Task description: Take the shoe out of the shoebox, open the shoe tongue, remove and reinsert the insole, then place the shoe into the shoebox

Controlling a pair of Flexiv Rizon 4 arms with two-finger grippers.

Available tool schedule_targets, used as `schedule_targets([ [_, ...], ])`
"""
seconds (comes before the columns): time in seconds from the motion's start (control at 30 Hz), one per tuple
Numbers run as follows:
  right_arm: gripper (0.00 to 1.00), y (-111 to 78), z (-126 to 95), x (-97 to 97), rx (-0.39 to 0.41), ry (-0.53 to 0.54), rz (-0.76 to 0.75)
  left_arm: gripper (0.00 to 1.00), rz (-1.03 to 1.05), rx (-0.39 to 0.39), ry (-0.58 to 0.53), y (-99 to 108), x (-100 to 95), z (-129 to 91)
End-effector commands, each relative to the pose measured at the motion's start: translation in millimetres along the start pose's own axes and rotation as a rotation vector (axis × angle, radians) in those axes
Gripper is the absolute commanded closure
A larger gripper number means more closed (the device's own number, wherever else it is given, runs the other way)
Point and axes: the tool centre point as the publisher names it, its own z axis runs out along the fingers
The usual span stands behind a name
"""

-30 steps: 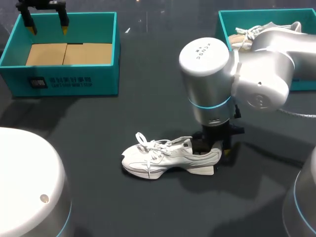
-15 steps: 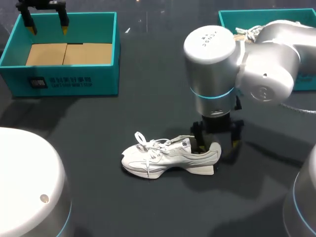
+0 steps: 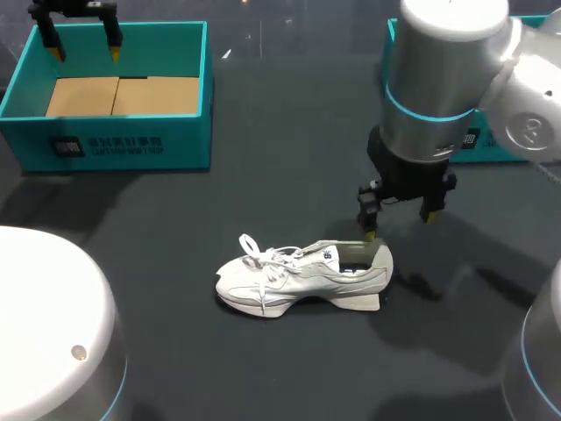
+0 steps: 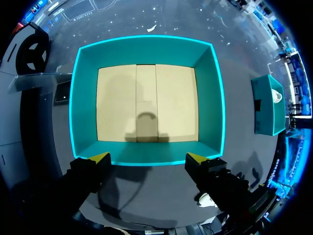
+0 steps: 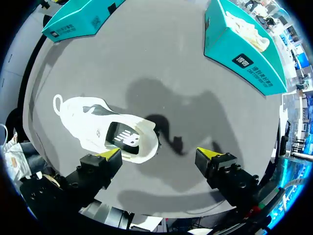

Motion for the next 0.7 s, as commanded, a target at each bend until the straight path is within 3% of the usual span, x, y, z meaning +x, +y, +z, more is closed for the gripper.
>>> schedule_targets([
  [0.03, 0.00, -12.3, -1, -28.8, -0.096, 0.327, -0.135, 0.00, 0.000, -0.001, -0.001, 0, -0.1, 0],
  [0.13, 0.00, -16.1, 0, -37.0, -0.119, 0.369, -0.167, 0.00, 0.000, -0.001, -0.001, 0, -0.1, 0],
  [0.27, 0.00, -30.2, 2, -62.6, -0.306, 0.599, -0.430, 0.00, 0.000, -0.001, -0.001, 0, -0.1, 0],
  [0.47, 0.00, -47.7, 6, -87.3, -0.536, 0.772, -0.845, 0.00, 0.000, -0.001, -0.001, 0, -0.1, 0],
  [0.7, 0.00, -47.7, 6, -87.3, -0.536, 0.772, -0.845, 0.00, 0.000, -0.001, -0.001, 0, -0.1, 0],
])
